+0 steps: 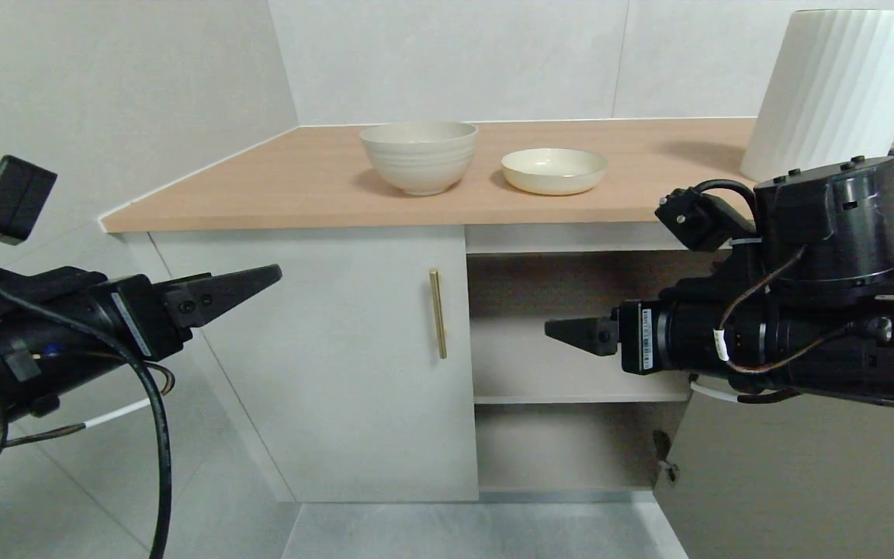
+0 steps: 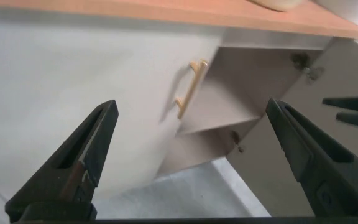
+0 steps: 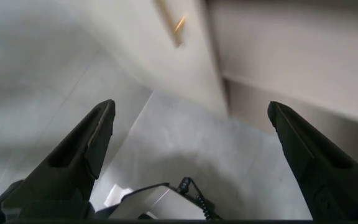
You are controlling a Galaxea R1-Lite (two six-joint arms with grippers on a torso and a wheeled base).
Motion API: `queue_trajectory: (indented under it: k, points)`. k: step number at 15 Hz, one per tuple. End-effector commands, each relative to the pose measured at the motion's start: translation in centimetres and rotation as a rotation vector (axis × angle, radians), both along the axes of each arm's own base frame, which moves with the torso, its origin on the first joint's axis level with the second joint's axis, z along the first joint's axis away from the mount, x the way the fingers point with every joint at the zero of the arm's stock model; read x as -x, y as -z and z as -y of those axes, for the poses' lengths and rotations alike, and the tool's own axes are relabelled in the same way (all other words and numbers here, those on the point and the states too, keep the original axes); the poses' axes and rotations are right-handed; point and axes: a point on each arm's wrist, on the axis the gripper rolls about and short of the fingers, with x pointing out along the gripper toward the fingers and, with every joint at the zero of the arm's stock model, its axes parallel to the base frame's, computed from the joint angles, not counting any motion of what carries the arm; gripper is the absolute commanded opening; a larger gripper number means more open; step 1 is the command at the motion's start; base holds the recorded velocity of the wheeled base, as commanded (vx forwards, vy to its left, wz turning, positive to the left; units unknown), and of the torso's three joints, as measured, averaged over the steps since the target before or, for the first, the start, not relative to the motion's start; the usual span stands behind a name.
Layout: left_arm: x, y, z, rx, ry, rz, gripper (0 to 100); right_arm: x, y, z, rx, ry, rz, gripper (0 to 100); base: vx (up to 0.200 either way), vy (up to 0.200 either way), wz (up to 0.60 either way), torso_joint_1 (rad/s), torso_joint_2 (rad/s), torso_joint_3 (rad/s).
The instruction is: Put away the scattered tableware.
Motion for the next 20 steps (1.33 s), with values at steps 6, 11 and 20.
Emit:
queue_trajectory:
  k: [6, 11, 20]
  points:
    - [0.46, -0.32, -0.09, 0.004, 0.003, 0.018, 100, 0.99, 0.05, 0.62, -0.010, -0.025, 0.004, 100, 0.100, 0.000, 0.00, 0.002, 0.00, -0.002]
    - [0.67, -0.54, -0.13, 0.006, 0.003, 0.029, 100, 1.00, 0.28, 0.62, -0.002, -0.029, 0.002, 100, 0.000, 0.000, 0.00, 0.000, 0.00, 0.000]
    - [0.53, -0.36, -0.10, 0.004, 0.006, 0.020, 100, 1.08, 0.24, 0.65, 0.013, -0.037, 0.017, 100, 0.000, 0.000, 0.00, 0.005, -0.04, -0.025]
